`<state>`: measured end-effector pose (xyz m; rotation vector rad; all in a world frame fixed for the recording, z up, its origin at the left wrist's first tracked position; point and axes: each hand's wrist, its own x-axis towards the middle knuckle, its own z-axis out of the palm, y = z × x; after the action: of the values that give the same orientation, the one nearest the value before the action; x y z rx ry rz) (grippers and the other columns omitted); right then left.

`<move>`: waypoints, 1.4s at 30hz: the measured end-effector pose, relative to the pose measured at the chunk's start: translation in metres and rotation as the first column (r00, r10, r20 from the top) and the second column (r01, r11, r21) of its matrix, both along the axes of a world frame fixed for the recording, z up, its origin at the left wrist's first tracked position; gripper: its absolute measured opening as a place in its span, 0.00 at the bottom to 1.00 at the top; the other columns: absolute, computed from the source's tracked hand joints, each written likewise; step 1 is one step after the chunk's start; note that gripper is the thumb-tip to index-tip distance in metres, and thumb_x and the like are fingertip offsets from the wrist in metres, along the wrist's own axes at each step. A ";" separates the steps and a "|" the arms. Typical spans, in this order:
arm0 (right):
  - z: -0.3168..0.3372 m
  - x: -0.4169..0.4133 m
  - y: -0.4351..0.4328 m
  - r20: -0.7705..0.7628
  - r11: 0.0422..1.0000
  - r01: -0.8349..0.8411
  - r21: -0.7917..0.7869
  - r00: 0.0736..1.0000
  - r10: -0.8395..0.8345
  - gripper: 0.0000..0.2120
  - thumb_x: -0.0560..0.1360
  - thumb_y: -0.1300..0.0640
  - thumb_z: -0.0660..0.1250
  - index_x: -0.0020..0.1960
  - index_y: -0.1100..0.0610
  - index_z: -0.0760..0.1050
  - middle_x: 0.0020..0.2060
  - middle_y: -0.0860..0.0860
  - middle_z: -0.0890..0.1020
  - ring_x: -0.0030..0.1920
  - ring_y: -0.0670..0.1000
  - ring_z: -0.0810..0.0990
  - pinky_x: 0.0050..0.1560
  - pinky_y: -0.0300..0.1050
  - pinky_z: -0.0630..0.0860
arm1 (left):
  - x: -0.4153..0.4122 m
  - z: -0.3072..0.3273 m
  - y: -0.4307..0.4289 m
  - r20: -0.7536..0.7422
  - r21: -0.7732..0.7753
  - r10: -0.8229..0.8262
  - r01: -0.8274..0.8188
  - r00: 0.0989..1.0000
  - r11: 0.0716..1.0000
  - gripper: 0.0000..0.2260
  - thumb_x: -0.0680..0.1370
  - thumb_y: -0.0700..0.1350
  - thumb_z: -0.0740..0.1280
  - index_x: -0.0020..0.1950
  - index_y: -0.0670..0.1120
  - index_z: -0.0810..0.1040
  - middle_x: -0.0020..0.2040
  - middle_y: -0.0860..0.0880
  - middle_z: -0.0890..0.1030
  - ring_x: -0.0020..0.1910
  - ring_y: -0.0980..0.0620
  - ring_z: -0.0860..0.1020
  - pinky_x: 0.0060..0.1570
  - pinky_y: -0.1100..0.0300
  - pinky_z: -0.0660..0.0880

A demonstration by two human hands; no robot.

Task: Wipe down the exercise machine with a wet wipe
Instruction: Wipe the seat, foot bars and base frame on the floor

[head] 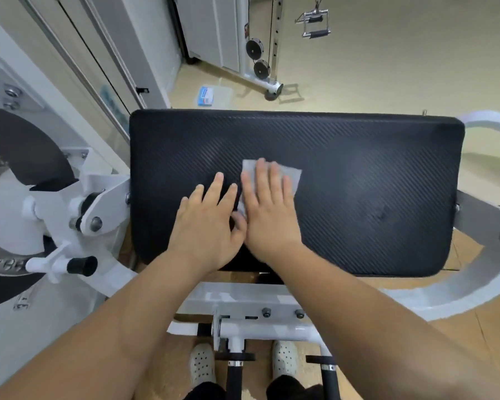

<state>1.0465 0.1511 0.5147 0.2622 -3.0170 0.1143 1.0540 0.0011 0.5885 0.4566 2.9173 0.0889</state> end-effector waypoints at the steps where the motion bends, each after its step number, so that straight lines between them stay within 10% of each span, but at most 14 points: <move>1: -0.013 0.021 0.002 0.013 0.986 -0.160 0.054 0.987 0.159 0.37 0.84 0.40 0.51 0.84 0.58 0.42 0.83 0.61 0.42 0.83 0.63 0.40 0.81 0.62 0.40 | -0.005 -0.001 0.003 0.017 -0.011 0.011 -0.011 1.000 1.000 0.33 0.80 0.56 0.61 0.83 0.52 0.53 0.84 0.47 0.48 0.80 0.38 0.55 0.77 0.38 0.59; 7: -0.044 0.068 0.105 0.022 0.943 -0.289 0.168 0.957 0.289 0.39 0.81 0.34 0.52 0.84 0.52 0.45 0.83 0.57 0.48 0.83 0.61 0.47 0.80 0.63 0.52 | -0.012 -0.005 0.009 0.090 -0.087 0.046 -0.038 0.995 0.996 0.36 0.79 0.53 0.61 0.84 0.52 0.48 0.84 0.51 0.43 0.81 0.38 0.52 0.74 0.44 0.65; 10: -0.015 0.032 0.159 -0.003 0.993 0.095 0.073 0.995 -0.095 0.42 0.79 0.31 0.51 0.84 0.56 0.48 0.82 0.63 0.48 0.82 0.66 0.50 0.79 0.68 0.54 | -0.013 -0.003 0.010 0.101 -0.082 0.049 -0.040 0.994 0.996 0.36 0.79 0.52 0.61 0.84 0.52 0.48 0.84 0.51 0.43 0.81 0.38 0.51 0.71 0.46 0.67; 16: 0.049 -0.064 0.151 0.036 0.745 0.632 -0.214 0.767 -0.641 0.45 0.78 0.30 0.41 0.84 0.61 0.43 0.81 0.68 0.44 0.81 0.70 0.43 0.79 0.69 0.45 | -0.012 -0.005 0.008 0.117 -0.098 0.030 -0.019 0.993 0.995 0.37 0.78 0.51 0.62 0.84 0.52 0.47 0.84 0.51 0.41 0.81 0.38 0.50 0.69 0.47 0.71; 20: 0.036 -0.064 0.049 -0.059 0.997 0.079 -0.015 0.995 -0.080 0.38 0.83 0.37 0.48 0.84 0.57 0.43 0.83 0.61 0.46 0.82 0.66 0.44 0.80 0.69 0.45 | -0.015 0.000 0.007 0.133 -0.068 0.039 -0.030 0.990 0.997 0.36 0.78 0.48 0.62 0.84 0.54 0.49 0.84 0.52 0.42 0.81 0.40 0.52 0.71 0.44 0.68; 23: 0.017 -0.036 0.041 0.039 0.879 -0.440 0.182 0.897 0.441 0.34 0.85 0.39 0.48 0.84 0.54 0.45 0.84 0.55 0.49 0.83 0.59 0.44 0.81 0.62 0.46 | -0.017 0.002 0.006 0.148 -0.067 0.034 -0.025 0.988 0.997 0.35 0.79 0.48 0.62 0.83 0.55 0.49 0.84 0.53 0.42 0.82 0.41 0.51 0.74 0.41 0.65; 25: 0.019 -0.042 0.071 0.039 0.841 -0.485 0.239 0.870 0.491 0.34 0.84 0.38 0.46 0.84 0.52 0.43 0.84 0.53 0.48 0.83 0.57 0.43 0.82 0.59 0.44 | -0.017 0.001 0.005 0.160 -0.061 0.044 -0.035 0.986 0.998 0.35 0.80 0.48 0.62 0.83 0.55 0.49 0.84 0.53 0.42 0.82 0.41 0.50 0.74 0.40 0.64; 29: 0.039 -0.064 0.145 -0.066 0.995 0.085 0.050 0.994 -0.082 0.37 0.83 0.37 0.48 0.85 0.53 0.42 0.83 0.57 0.44 0.83 0.62 0.43 0.81 0.64 0.41 | -0.017 0.002 0.008 0.178 -0.069 0.073 -0.062 0.981 0.996 0.35 0.79 0.51 0.61 0.83 0.54 0.49 0.84 0.54 0.42 0.82 0.41 0.50 0.73 0.40 0.66; 34: 0.039 -0.031 0.205 0.061 0.620 0.712 -0.329 0.671 -0.739 0.39 0.82 0.37 0.46 0.84 0.59 0.43 0.82 0.65 0.44 0.82 0.67 0.43 0.80 0.67 0.46 | -0.016 0.011 0.034 -0.033 -0.159 -0.023 0.017 0.999 0.987 0.29 0.76 0.54 0.62 0.77 0.49 0.69 0.80 0.43 0.64 0.77 0.36 0.62 0.74 0.35 0.61; 38: 0.001 0.014 0.151 -0.050 0.969 0.238 -0.072 0.969 -0.242 0.38 0.83 0.39 0.50 0.84 0.58 0.43 0.83 0.61 0.46 0.82 0.64 0.45 0.80 0.67 0.47 | -0.012 0.010 0.090 -0.114 -0.029 -0.183 0.181 0.977 0.983 0.31 0.74 0.52 0.62 0.77 0.47 0.69 0.78 0.42 0.66 0.76 0.39 0.65 0.73 0.38 0.65; 42: -0.024 0.058 0.194 0.023 0.922 -0.322 0.214 0.946 0.325 0.39 0.82 0.34 0.51 0.84 0.53 0.45 0.84 0.55 0.47 0.83 0.60 0.46 0.81 0.61 0.49 | -0.007 0.000 0.128 0.013 -0.136 -0.209 0.209 0.978 0.968 0.35 0.77 0.57 0.59 0.83 0.51 0.54 0.83 0.44 0.51 0.79 0.38 0.55 0.75 0.40 0.60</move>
<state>1.1043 0.3453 0.4909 0.7784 -2.9441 -0.1891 1.0466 0.1292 0.5886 0.7357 2.8325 -0.1405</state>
